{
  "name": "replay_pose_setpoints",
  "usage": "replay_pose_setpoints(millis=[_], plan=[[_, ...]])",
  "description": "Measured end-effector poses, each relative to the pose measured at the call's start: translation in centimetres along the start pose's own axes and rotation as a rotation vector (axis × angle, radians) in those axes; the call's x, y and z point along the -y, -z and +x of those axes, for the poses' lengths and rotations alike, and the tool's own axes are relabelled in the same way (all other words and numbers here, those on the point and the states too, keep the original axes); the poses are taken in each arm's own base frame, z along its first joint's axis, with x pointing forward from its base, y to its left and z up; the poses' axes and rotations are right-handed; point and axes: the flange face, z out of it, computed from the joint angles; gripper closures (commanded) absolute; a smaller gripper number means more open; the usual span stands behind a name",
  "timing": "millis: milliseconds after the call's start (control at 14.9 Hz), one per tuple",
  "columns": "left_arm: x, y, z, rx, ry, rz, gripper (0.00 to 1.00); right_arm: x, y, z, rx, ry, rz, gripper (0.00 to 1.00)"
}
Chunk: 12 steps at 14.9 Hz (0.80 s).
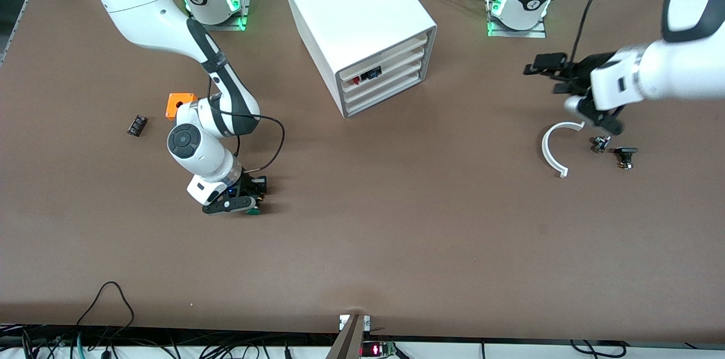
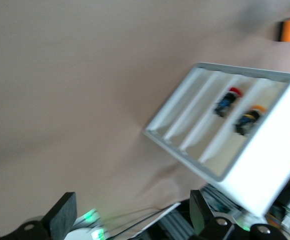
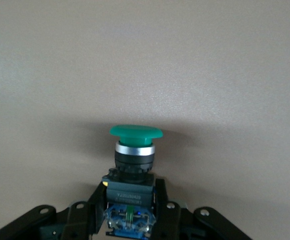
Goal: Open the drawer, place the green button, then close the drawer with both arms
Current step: 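Lift the button with the right gripper while the left gripper reaches the drawer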
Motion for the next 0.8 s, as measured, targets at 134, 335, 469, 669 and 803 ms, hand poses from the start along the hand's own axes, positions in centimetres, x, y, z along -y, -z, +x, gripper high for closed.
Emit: replay_pose_setpoints(millis=[134,335,469,669,803], plan=[[2.0,-3.0,2.2,-0.003,-0.062,-0.123,0.01,0.5,1.9,1.3,0.072,-0.06,0.0,1.0],[5.3,-7.9,4.7,-0.08,-0.135,-0.264,0.01,1.8,6.7,3.5,0.142,-0.178,0.054,1.0],[6.8,-11.8,5.8,-0.127,-0.202,-0.351,0.02,2.5,11.0,4.3,0.129,-0.226,0.114,1.0],[8.5,-17.4,7.3,-0.169,-0.263,-0.487,0.02,3.0,18.0,4.6,0.088,-0.294,0.14,1.0],[8.8,-21.3,7.9,-0.176,-0.268,-0.559,0.08,3.3,21.9,4.4,0.055,-0.309,0.15,1.0]])
